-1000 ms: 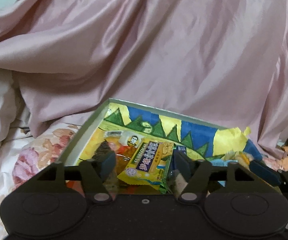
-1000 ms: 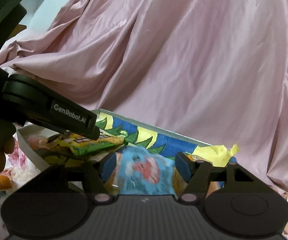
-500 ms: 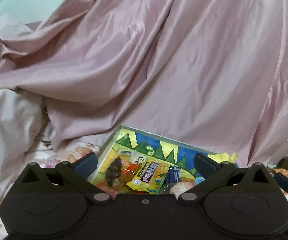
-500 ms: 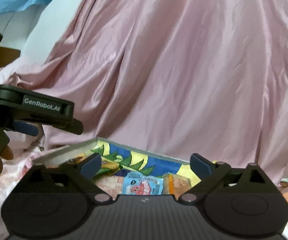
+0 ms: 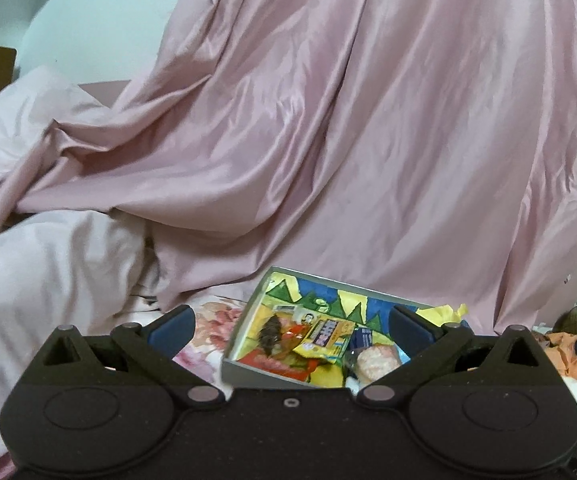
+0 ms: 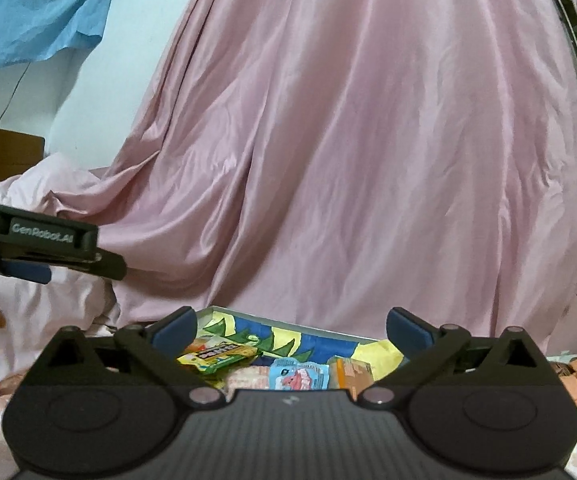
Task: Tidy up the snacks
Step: 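Withdraw both tools from the tray back over the orange and biscuit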
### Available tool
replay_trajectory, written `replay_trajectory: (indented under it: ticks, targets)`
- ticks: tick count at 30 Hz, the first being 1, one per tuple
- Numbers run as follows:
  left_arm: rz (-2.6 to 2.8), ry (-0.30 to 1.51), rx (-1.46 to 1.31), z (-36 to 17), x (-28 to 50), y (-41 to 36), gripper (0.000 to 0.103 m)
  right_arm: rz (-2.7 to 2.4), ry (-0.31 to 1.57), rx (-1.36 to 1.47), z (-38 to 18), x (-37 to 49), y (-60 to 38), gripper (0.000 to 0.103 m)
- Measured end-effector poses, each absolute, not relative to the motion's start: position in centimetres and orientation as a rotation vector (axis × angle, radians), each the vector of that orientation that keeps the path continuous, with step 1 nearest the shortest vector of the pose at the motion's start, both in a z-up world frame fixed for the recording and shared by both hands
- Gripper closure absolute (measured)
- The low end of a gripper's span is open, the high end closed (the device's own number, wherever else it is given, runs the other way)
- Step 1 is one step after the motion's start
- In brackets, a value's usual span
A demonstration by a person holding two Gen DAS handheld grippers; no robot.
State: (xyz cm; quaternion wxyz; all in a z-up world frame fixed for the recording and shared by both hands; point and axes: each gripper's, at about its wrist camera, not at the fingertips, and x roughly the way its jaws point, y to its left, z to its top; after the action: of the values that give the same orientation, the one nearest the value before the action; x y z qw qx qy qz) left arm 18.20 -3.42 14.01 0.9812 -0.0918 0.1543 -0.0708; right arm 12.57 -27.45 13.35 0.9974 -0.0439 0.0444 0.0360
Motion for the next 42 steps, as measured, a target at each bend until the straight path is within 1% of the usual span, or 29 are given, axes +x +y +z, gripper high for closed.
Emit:
replay_trajectory:
  ticks: [9,24,31,42]
  targets:
    - [-0.126,0.335,-0.159,12.8,13.3,-0.8,0.001,0.065,0.113,-0.078,13.3,8.3,-26.8,0.000]
    - [-0.102,0.442,-0.111,8.8,6.9,2.7,0.001,0.093,0.246,-0.065,10.1,2.4,-24.5,0.000]
    - [-0.095,0.518,-0.077,5.8,5.6,3.0,0.001,0.145,0.342,-0.085,8.2,1.7,-23.0,0.000]
    - [-0.083,0.623,-0.018,2.5,6.7,3.0,0.001,0.194,0.467,-0.108,5.5,2.7,-21.0,0.000]
